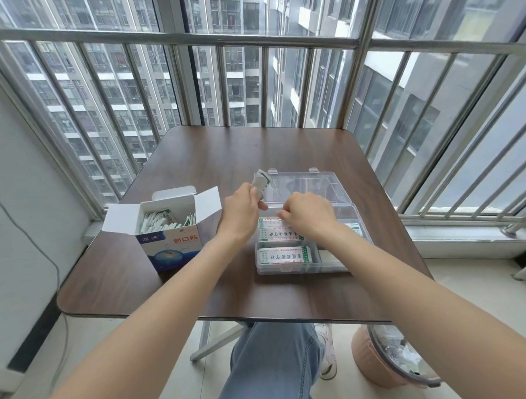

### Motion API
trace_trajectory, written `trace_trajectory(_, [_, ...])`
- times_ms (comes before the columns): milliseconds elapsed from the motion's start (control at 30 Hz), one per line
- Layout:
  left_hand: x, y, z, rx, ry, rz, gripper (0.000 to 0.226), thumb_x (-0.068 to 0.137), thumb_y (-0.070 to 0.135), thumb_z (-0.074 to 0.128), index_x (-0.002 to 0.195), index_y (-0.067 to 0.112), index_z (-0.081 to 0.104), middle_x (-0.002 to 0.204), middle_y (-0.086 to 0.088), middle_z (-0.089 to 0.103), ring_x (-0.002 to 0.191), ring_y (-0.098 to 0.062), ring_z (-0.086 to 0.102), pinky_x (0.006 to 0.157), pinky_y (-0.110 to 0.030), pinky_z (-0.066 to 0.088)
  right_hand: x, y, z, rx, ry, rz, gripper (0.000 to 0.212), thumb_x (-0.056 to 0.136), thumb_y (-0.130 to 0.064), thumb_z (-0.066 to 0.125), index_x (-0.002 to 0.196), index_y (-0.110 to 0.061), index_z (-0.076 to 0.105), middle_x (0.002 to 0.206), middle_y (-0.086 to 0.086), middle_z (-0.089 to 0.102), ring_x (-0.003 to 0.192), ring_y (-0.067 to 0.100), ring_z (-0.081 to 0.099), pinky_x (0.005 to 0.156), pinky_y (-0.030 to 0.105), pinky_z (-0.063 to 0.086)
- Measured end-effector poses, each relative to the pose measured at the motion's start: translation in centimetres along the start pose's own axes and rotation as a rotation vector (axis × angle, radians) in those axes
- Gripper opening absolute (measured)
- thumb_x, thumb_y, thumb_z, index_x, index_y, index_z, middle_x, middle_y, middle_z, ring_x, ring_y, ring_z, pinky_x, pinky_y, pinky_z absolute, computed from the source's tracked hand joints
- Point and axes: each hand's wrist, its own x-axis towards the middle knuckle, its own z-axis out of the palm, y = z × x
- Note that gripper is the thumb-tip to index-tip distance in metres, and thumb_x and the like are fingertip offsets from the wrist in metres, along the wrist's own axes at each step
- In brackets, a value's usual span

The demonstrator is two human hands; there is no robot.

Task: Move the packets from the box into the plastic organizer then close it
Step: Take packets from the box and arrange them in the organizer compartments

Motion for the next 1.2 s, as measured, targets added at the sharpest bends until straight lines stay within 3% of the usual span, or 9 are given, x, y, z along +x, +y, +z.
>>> trace_trajectory(167, [0.9, 0.1, 0.3, 0.409, -0.145, 0.033, 0.034, 0.102, 0.029, 0.024, 0.101, 0.011, 0.052, 0.104, -0.01, 0.068, 0.097, -0.035, 0.059, 0.079, -0.041, 0.045, 0.0, 0.0, -0.4, 0.028, -0.061, 0.001, 0.031, 0.097, -0.035, 0.046, 0.076, -0.014, 0.057, 0.074, 0.004, 0.059, 0.072, 0.026, 0.056, 0.066, 0.03, 0.041])
trace_trajectory(333, [0.9, 1.0, 0.4, 0.664, -0.213, 0.055, 0.024, 0.101, 0.021, 0.03, 0.108, 0.009, 0.05, 0.11, -0.015, 0.062, 0.098, -0.036, 0.057, 0.07, -0.035, 0.037, 0.0, 0.1, -0.3, 0.049, -0.073, -0.001, 0.033, 0.098, -0.034, 0.044, 0.087, -0.012, 0.065, 0.082, 0.008, 0.066, 0.08, 0.029, 0.063, 0.067, 0.03, 0.043])
trace_trajectory(467, [1.0, 1.2, 0.3, 0.705, -0.239, 0.071, 0.022, 0.1, 0.019, 0.032, 0.109, 0.008, 0.049, 0.111, -0.015, 0.061, 0.099, -0.036, 0.057, 0.068, -0.035, 0.036, 0.2, 0.4, 0.0, 0.08, -0.081, 0.014, 0.033, 0.098, -0.032, 0.043, 0.087, -0.009, 0.066, 0.08, 0.007, 0.065, 0.081, 0.029, 0.064, 0.066, 0.031, 0.044])
trace_trajectory(567, [0.7, 1.0, 0.1, 0.537, -0.161, 0.091, 0.028, 0.102, 0.026, 0.026, 0.103, 0.011, 0.049, 0.105, -0.009, 0.066, 0.094, -0.033, 0.059, 0.072, -0.038, 0.042, 0.4, 1.0, -0.2, 0.204, -0.039, 0.012, 0.031, 0.097, -0.029, 0.047, 0.096, -0.008, 0.069, 0.091, 0.007, 0.07, 0.086, 0.025, 0.065, 0.074, 0.035, 0.052])
trace_trajectory(633, [0.4, 1.0, 0.0, 0.286, -0.139, 0.105, 0.026, 0.102, 0.026, 0.031, 0.098, 0.014, 0.053, 0.095, 0.0, 0.07, 0.08, -0.023, 0.06, 0.07, -0.034, 0.044, 0.3, 1.5, -0.9, 0.45, 0.062, 0.024, 0.027, 0.095, -0.029, 0.052, 0.104, -0.009, 0.068, 0.101, 0.005, 0.07, 0.088, 0.02, 0.065, 0.077, 0.037, 0.054])
trace_trajectory(733, [-0.3, 1.7, -0.5, -0.164, -0.248, 0.085, 0.016, 0.099, 0.018, 0.045, 0.099, 0.011, 0.059, 0.079, 0.003, 0.071, 0.054, -0.011, 0.055, 0.054, -0.023, 0.041, -0.5, 1.9, -2.4, 0.918, 0.087, 0.081, 0.024, 0.088, -0.03, 0.064, 0.103, -0.011, 0.064, 0.091, 0.0, 0.067, 0.066, 0.009, 0.059, 0.053, 0.019, 0.046])
trace_trajectory(833, [-1.1, 2.1, -0.9, -0.405, -0.31, 0.039, 0.012, 0.095, 0.013, 0.053, 0.104, 0.007, 0.059, 0.078, -0.003, 0.07, 0.048, -0.006, 0.056, 0.045, -0.017, 0.042, -1.2, 2.2, -3.1, 1.099, 0.076, 0.133, 0.015, 0.082, -0.02, 0.072, 0.092, -0.01, 0.065, 0.074, -0.001, 0.067, 0.054, 0.006, 0.058, 0.051, 0.021, 0.041])
trace_trajectory(1000, [-1.4, 2.3, -1.0, -0.478, -0.215, -0.017, 0.012, 0.098, 0.014, 0.047, 0.103, 0.009, 0.056, 0.08, -0.001, 0.063, 0.048, -0.006, 0.059, 0.042, -0.017, 0.043, -1.5, 2.1, -2.8, 1.164, 0.088, 0.173, 0.014, 0.08, -0.011, 0.073, 0.092, -0.005, 0.069, 0.07, 0.001, 0.068, 0.049, 0.002, 0.062, 0.049, 0.014, 0.046])
trace_trajectory(1200, [-0.6, 1.9, -0.7, -0.324, 0.113, -0.055, 0.014, 0.101, 0.014, 0.038, 0.093, 0.01, 0.05, 0.089, 0.001, 0.057, 0.064, -0.015, 0.058, 0.056, -0.029, 0.046, -0.9, 3.4, -2.9, 1.331, 0.085, 0.193, 0.008, 0.083, -0.003, 0.068, 0.087, 0.002, 0.064, 0.074, 0.01, 0.066, 0.063, 0.014, 0.067, 0.061, 0.018, 0.056])
